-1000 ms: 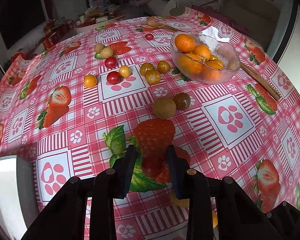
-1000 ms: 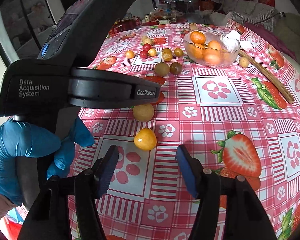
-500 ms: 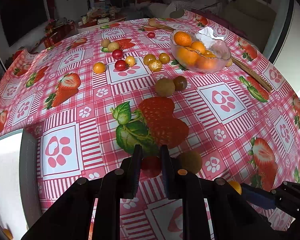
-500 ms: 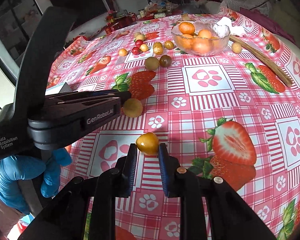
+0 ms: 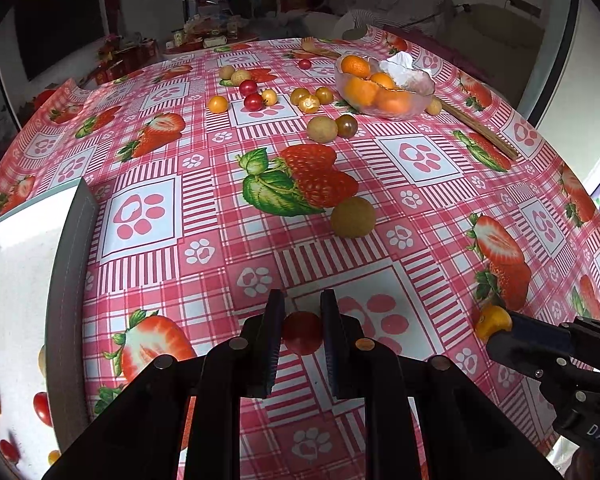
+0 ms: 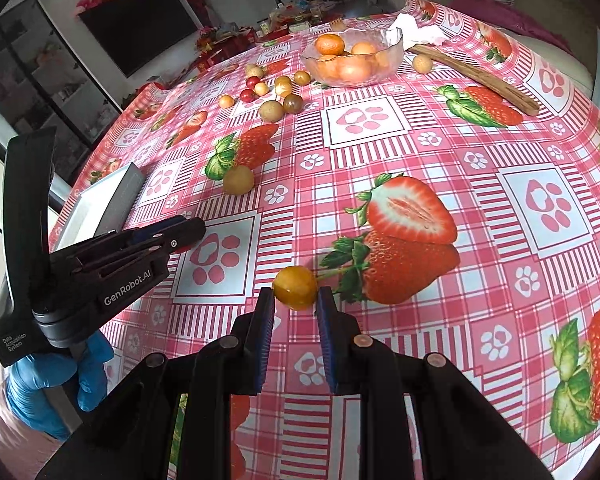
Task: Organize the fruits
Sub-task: 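Grasp a yellow tomato with the right tool while the left tool grasps a red tomato, then carry both held tomatoes over the white tray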
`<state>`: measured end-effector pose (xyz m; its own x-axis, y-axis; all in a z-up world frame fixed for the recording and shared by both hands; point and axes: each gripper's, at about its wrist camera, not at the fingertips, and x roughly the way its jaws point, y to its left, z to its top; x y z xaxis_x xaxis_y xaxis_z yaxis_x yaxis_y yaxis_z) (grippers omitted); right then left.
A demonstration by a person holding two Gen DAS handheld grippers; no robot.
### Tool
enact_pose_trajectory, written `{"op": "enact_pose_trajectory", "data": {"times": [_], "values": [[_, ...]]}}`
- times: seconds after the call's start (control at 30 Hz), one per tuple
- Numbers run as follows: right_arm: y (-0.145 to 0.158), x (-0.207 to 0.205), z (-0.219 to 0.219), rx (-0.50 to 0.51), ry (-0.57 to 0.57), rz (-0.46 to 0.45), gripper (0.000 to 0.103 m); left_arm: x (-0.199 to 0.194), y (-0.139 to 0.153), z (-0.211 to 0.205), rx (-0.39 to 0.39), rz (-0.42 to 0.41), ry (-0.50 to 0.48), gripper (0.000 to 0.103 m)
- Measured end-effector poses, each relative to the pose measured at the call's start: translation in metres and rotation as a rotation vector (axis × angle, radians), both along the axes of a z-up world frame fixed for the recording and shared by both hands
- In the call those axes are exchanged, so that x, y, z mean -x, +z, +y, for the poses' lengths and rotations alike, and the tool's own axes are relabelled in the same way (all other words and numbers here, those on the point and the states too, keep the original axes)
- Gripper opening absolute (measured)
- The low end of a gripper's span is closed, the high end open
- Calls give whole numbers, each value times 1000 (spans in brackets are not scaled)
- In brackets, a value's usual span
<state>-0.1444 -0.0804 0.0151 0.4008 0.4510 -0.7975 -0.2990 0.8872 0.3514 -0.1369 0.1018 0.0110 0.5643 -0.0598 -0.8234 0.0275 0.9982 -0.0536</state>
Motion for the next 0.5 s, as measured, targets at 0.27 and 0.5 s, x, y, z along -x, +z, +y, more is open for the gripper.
{"op": "enact_pose_trajectory", "data": {"times": [0.27,0.5], "values": [[7,12,-3,9,2,-10,24,34,1,16,97,12,60,20],[13,19,5,10,16,-18,24,57,9,30,117,-11,90,20]]}}
